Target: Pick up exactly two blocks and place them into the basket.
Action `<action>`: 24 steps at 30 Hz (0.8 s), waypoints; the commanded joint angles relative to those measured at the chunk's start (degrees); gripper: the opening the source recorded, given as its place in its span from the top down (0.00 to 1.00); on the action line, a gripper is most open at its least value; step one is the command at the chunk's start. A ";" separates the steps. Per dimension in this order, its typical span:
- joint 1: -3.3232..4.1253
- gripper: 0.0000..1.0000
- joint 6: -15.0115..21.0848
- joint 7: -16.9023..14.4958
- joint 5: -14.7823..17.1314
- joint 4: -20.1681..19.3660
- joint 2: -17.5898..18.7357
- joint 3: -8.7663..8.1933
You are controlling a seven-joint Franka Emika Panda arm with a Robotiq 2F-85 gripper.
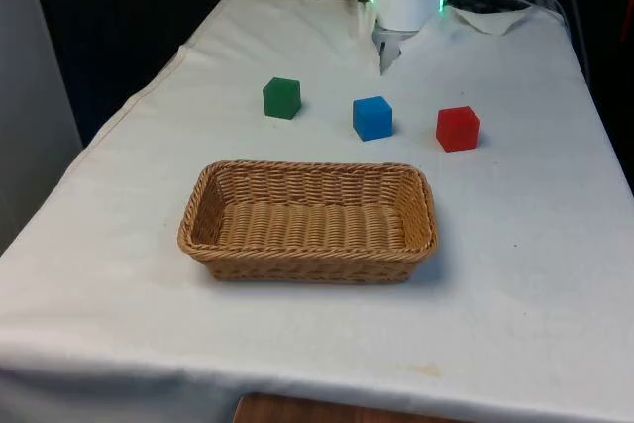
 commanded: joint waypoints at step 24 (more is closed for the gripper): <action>0.17 0.00 1.72 4.41 -4.98 -5.50 -5.96 2.18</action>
